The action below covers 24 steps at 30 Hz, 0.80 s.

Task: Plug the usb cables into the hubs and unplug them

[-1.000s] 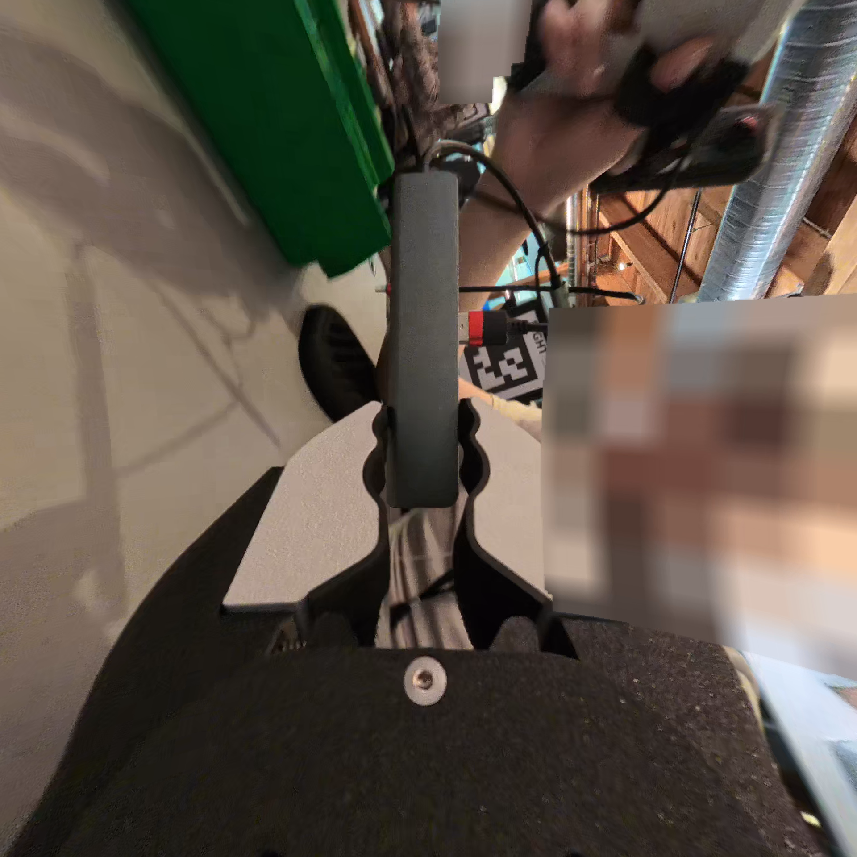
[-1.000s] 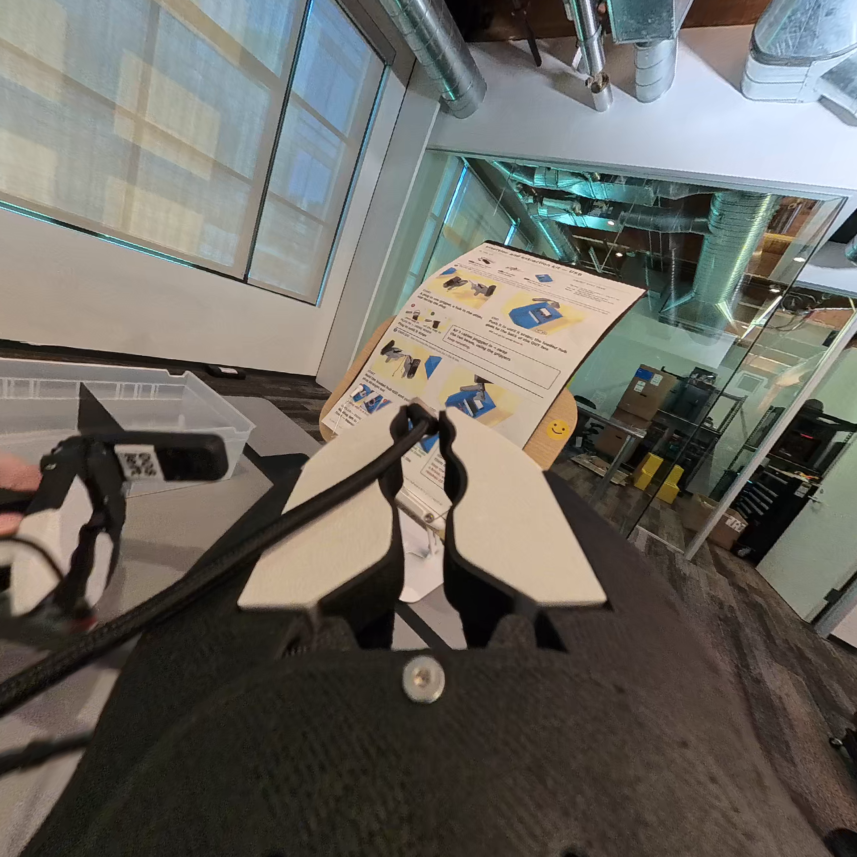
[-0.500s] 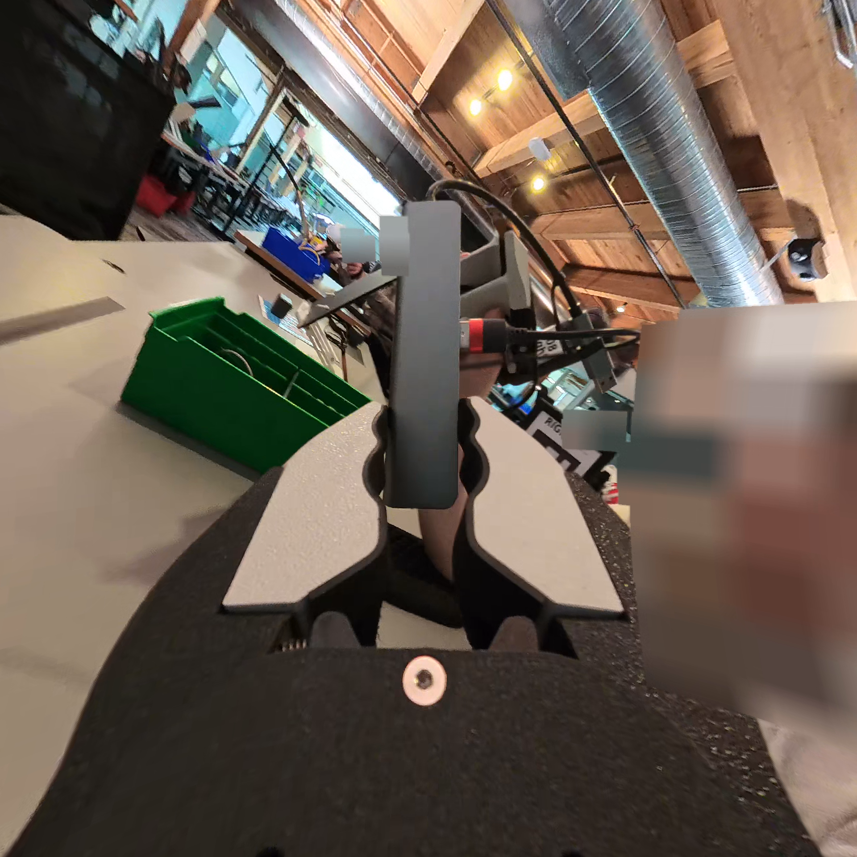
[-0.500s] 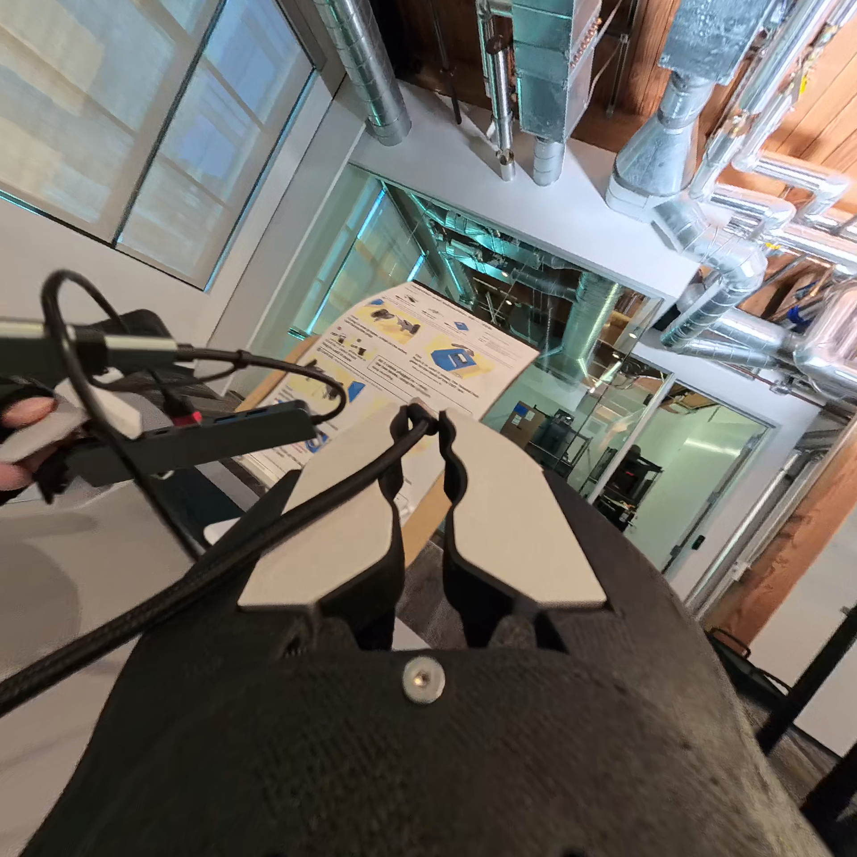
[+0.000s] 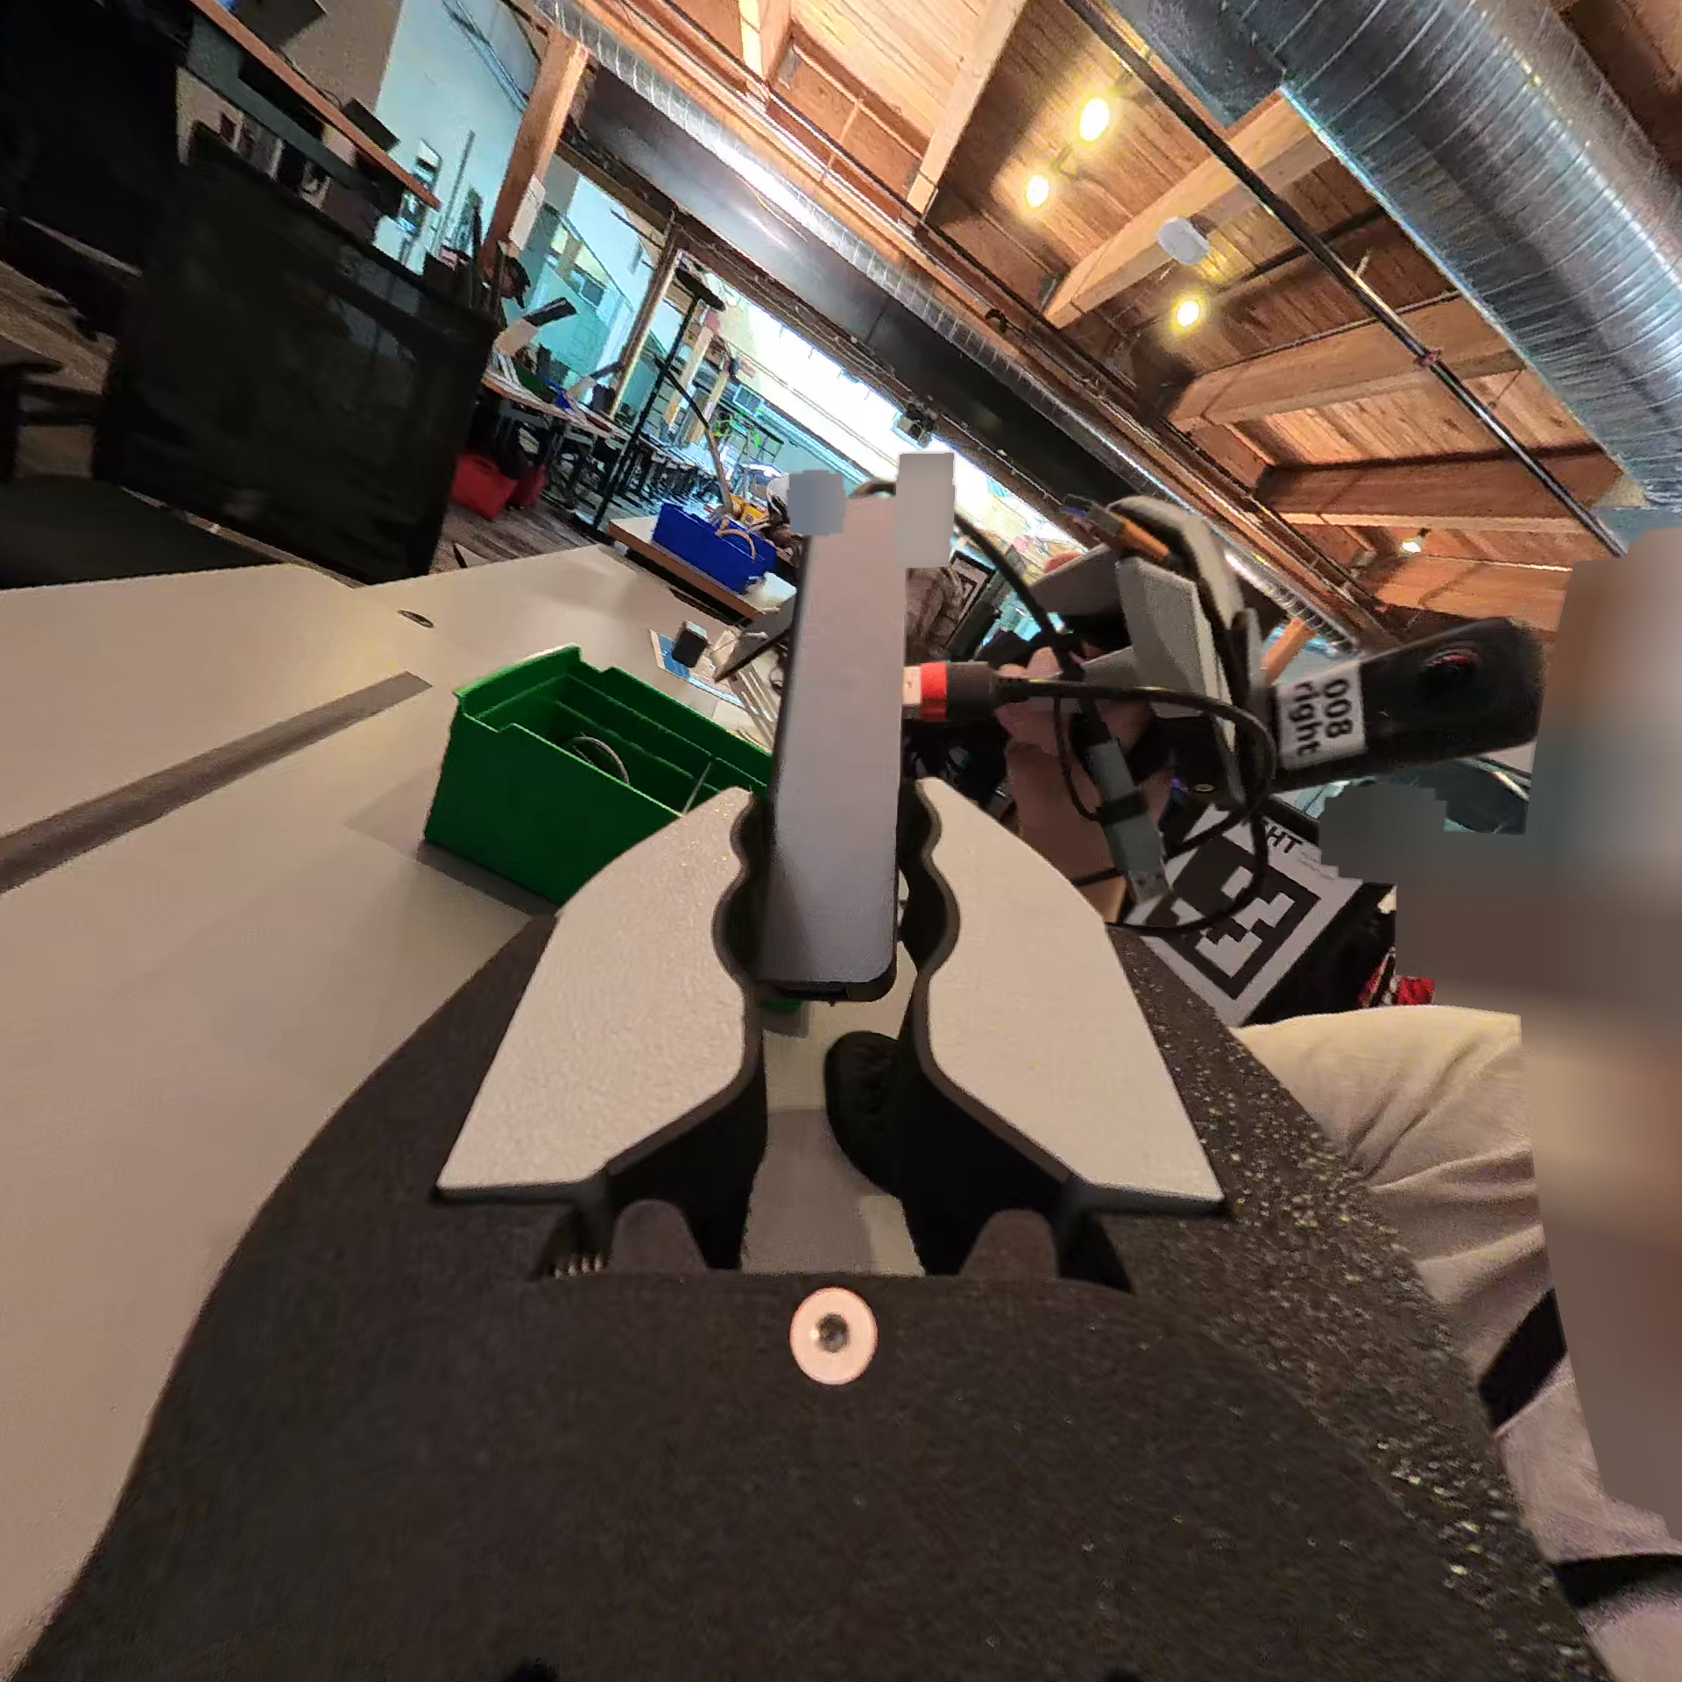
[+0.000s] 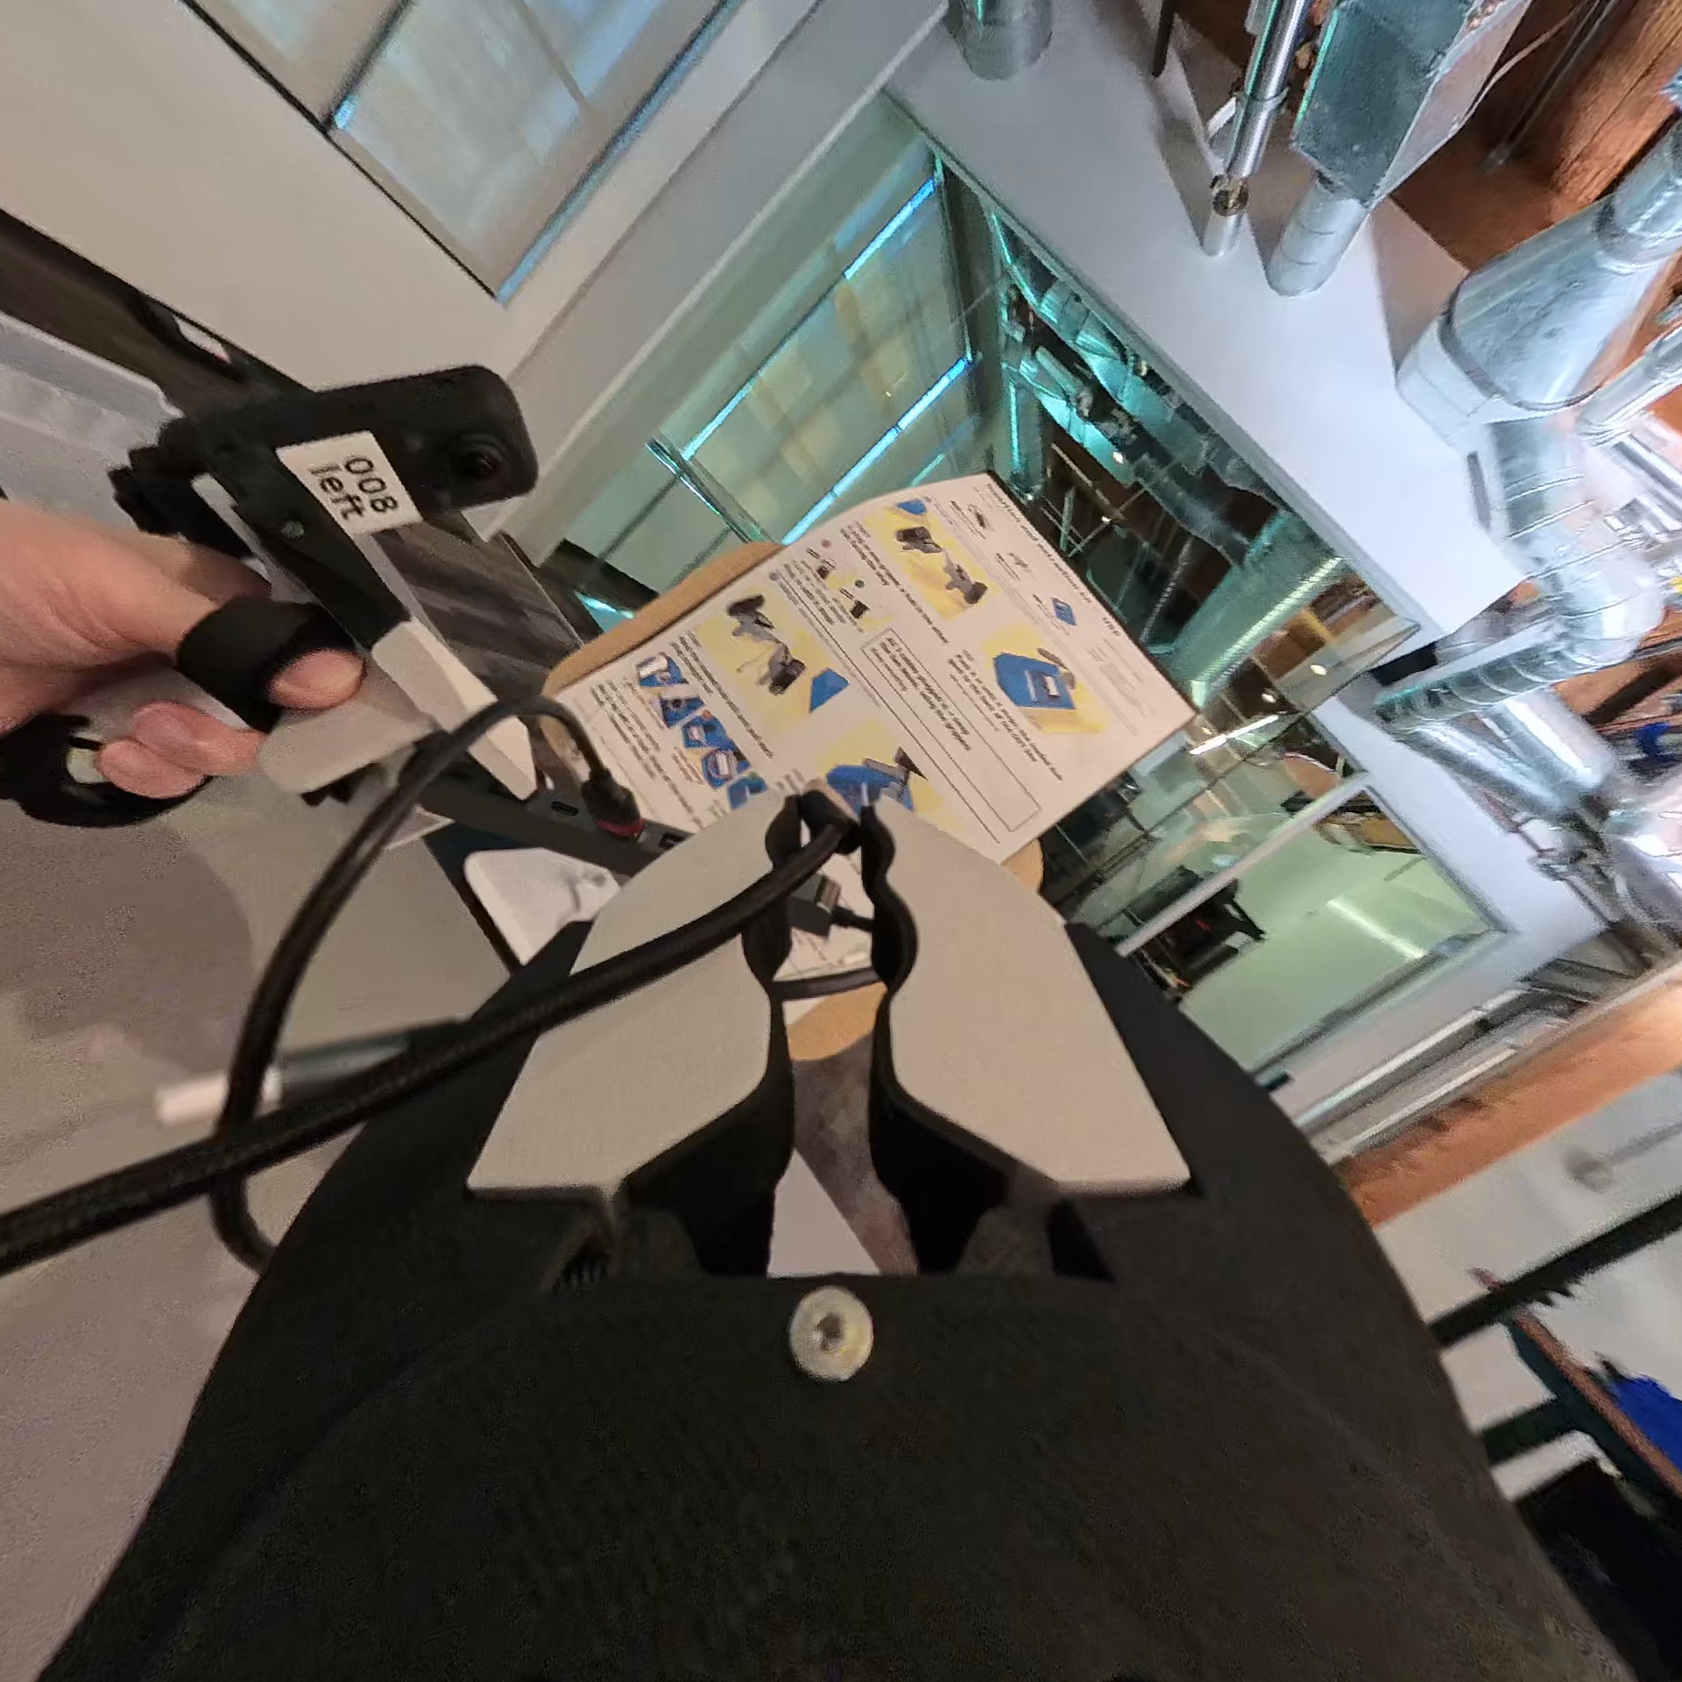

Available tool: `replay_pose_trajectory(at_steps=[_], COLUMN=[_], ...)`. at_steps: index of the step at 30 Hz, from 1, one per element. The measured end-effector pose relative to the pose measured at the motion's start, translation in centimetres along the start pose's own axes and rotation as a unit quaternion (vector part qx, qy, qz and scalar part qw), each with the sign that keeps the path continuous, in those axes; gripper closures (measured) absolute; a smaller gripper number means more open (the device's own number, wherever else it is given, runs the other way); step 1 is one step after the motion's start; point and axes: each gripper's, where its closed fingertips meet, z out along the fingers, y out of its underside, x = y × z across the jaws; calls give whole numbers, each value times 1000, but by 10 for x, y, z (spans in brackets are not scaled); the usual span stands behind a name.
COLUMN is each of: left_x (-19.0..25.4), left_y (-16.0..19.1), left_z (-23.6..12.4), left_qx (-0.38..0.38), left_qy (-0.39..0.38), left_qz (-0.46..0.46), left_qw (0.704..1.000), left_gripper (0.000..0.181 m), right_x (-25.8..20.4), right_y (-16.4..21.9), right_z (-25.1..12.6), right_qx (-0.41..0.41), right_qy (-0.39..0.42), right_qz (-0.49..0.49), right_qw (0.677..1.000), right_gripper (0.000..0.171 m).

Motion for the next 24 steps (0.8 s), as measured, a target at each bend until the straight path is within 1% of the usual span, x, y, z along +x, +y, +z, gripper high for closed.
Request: replay_pose_trajectory(at_steps=[4,7,9,11,16,24], left_x=[4,12,17,21,27,35], left_y=[-2,-5,-9,-10,-14,-18], left_z=[2,4,4,4,4,3], left_qx=[-3,-2,7,5,-8,-16], left_qy=[-22,-41,-42,-49,-85,-115], left_qz=[58,118,128,141,176,214], left_qw=[998,992,991,989,981,970], left_gripper=[154,154,154,154,154,154], right_x=[-6,-14,-19,-17,-20,-25], right_y=[4,11,16,16,5,-1], right_z=[0,2,4,4,3,3], right_qx=[-47,-72,-79,-74,-40,-9], right_qy=[-9,-39,-55,-49,-14,-16], right_qz=[-19,-8,5,-12,-136,-157], right_qw=[999,997,995,996,990,987], right_gripper=[158,158,158,158,159,159])
